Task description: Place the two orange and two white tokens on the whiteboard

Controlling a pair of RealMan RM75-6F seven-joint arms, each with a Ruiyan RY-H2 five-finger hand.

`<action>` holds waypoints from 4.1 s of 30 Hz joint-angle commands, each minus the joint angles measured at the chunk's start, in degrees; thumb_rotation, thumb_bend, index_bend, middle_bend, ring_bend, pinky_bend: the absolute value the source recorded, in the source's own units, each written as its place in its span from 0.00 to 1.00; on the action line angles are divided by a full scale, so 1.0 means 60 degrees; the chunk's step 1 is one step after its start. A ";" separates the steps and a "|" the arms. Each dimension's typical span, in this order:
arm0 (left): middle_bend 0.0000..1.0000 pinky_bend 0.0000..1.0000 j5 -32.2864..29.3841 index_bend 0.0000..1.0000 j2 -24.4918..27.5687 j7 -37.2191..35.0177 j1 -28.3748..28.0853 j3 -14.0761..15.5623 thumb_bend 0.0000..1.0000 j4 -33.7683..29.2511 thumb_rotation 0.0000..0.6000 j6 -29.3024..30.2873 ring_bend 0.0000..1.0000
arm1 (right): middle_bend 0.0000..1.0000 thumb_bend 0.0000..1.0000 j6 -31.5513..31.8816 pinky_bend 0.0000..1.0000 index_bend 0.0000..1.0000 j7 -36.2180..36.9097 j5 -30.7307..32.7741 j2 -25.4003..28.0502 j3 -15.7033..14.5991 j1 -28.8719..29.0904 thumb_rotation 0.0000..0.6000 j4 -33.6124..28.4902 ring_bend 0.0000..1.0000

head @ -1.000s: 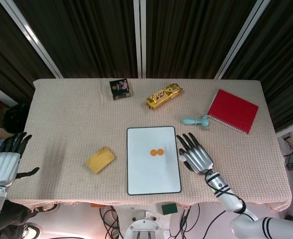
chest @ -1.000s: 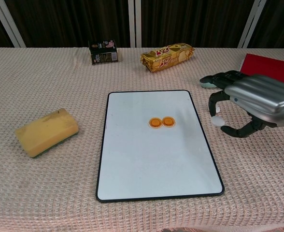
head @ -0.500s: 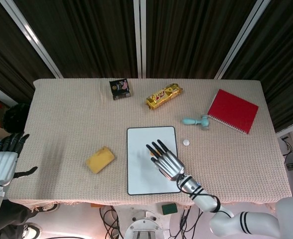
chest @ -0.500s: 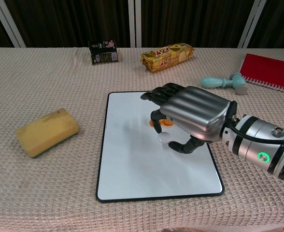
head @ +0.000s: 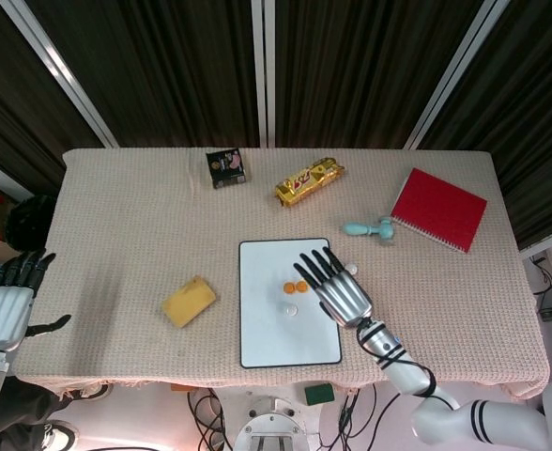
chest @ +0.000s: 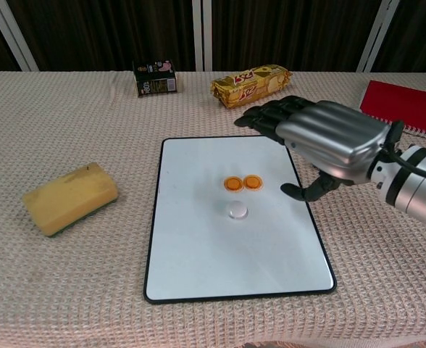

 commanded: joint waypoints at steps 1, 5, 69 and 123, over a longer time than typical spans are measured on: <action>0.04 0.10 0.0016 0.08 -0.0012 0.0046 -0.0009 0.0013 0.09 -0.0029 0.79 -0.0016 0.00 | 0.00 0.32 0.0033 0.00 0.17 0.0338 0.0649 0.0271 0.0355 -0.0197 1.00 0.0546 0.00; 0.04 0.10 0.0091 0.08 -0.0052 0.0185 -0.0042 0.0045 0.09 -0.0106 0.80 -0.0043 0.00 | 0.00 0.32 -0.0479 0.00 0.25 0.0730 0.1522 0.0270 0.0594 -0.0180 1.00 0.1220 0.00; 0.04 0.10 0.0057 0.08 0.0075 -0.0166 -0.0006 0.0035 0.10 -0.0005 0.80 0.0010 0.00 | 0.05 0.38 -0.0501 0.00 0.60 -0.0824 0.0401 -0.0833 -0.0594 0.0259 1.00 0.0359 0.00; 0.04 0.10 -0.0079 0.08 0.0141 -0.0145 -0.0021 0.0029 0.09 -0.0095 0.80 -0.0161 0.00 | 0.03 0.36 -0.0679 0.00 0.35 -0.1240 0.0737 -0.1417 -0.0370 0.0432 1.00 0.0700 0.00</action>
